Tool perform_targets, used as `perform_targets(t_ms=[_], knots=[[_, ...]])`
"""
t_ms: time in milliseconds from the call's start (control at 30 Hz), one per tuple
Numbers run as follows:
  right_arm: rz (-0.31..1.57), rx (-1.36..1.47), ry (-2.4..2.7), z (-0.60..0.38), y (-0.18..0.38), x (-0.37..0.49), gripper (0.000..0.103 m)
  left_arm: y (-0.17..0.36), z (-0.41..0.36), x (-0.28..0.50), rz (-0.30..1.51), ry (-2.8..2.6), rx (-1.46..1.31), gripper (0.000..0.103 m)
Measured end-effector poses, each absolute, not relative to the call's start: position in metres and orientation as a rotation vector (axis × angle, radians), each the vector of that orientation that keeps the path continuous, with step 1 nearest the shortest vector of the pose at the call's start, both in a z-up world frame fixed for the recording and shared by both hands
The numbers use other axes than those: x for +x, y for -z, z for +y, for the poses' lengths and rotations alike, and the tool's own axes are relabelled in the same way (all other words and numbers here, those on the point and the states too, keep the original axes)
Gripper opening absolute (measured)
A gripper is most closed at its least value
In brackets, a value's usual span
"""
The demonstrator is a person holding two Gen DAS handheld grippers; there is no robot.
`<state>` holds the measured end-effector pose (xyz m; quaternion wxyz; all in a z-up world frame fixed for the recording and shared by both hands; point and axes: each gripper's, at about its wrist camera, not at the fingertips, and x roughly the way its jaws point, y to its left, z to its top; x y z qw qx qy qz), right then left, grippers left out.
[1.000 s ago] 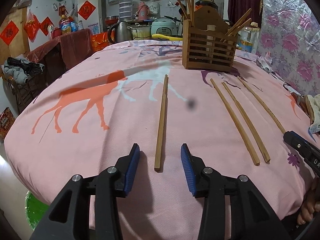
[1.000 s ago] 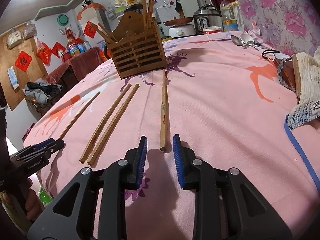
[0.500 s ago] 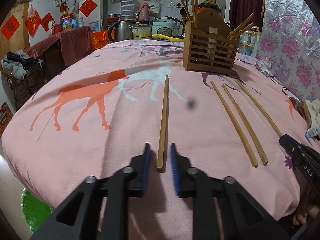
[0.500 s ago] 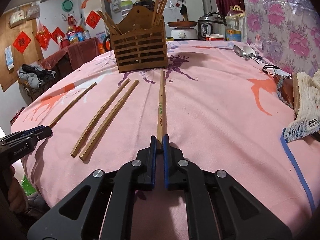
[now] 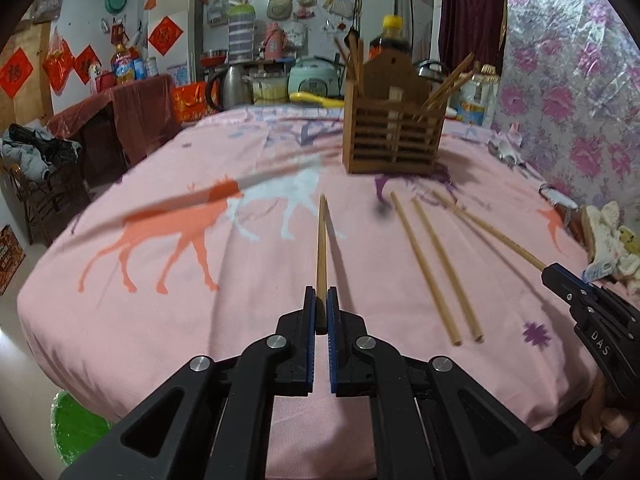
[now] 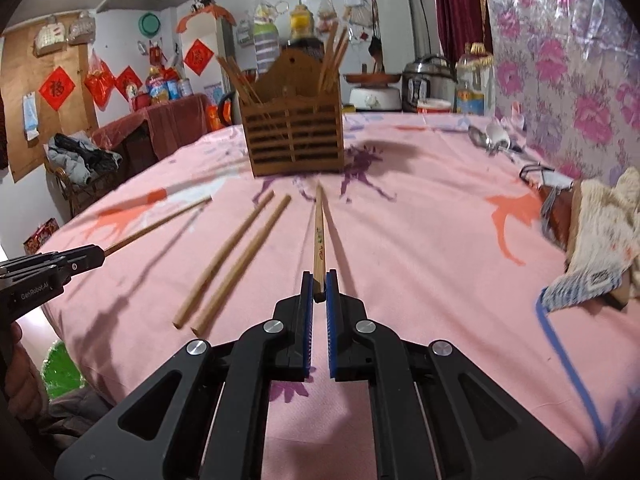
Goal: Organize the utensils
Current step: 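Carry both chopsticks up and lower them into the wooden holder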
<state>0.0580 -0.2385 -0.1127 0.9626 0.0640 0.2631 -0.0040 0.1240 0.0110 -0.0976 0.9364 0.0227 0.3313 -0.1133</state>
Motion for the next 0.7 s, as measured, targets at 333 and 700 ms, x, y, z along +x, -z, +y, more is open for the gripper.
perform_targets(t_ms=[333, 700], knots=[[0.398, 0.191, -0.026, -0.246, 0.064, 0.034, 0.007, 0.046, 0.02, 0.107, 0.591, 0.237, -0.016, 0.006], [0.321, 0.22, -0.083, -0.245, 0.03, 0.018, 0.006, 0.02, 0.018, 0.102, 0.581, 0.282, -0.053, 0.006]])
